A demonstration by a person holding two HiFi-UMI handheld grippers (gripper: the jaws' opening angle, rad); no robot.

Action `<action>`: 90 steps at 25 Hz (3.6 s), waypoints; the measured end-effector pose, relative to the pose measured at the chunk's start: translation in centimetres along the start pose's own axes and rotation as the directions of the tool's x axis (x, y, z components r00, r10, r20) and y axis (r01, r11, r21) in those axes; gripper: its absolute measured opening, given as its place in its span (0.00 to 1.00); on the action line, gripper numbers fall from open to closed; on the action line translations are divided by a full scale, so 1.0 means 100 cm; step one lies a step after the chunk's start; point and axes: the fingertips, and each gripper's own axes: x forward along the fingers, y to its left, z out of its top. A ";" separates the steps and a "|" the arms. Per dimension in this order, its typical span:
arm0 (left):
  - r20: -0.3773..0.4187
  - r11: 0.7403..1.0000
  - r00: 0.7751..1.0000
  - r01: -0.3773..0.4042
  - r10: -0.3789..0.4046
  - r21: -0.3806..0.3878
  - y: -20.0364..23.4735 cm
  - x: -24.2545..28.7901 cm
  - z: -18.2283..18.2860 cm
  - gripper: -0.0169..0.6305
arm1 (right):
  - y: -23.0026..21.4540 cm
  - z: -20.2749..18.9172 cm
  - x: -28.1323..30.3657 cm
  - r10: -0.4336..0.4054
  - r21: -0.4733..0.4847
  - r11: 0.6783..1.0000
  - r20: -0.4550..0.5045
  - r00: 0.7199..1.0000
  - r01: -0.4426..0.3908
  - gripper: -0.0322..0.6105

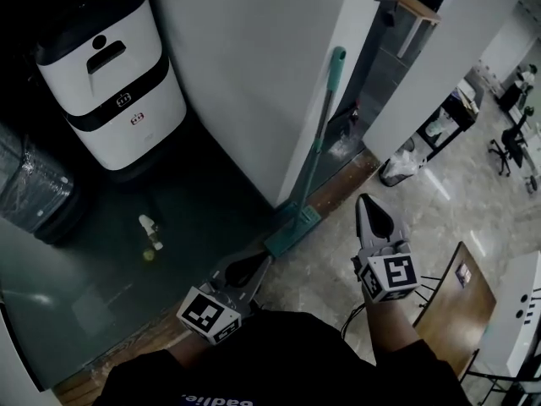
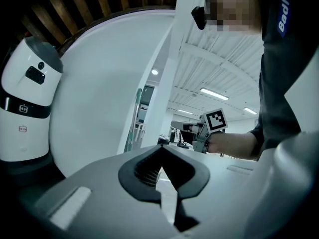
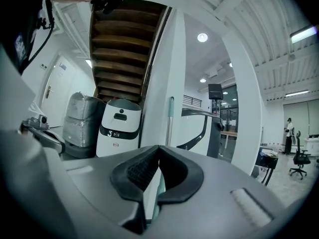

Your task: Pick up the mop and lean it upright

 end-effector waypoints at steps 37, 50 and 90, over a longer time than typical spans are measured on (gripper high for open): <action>-0.248 0.874 0.857 0.480 -0.451 0.071 -0.297 0.036 -0.068 0.06 | -0.053 -0.107 -0.369 -0.371 0.267 0.888 -0.067 0.926 0.375 0.05; -0.236 0.727 0.713 0.686 -0.660 0.040 -0.257 0.023 -0.048 0.06 | 0.023 -0.099 -0.333 -0.475 0.310 0.810 -0.153 0.867 0.498 0.05; -0.217 0.649 0.654 0.754 -0.725 0.103 -0.280 -0.007 -0.031 0.06 | 0.094 -0.065 -0.340 -0.448 0.267 0.846 -0.109 0.887 0.460 0.05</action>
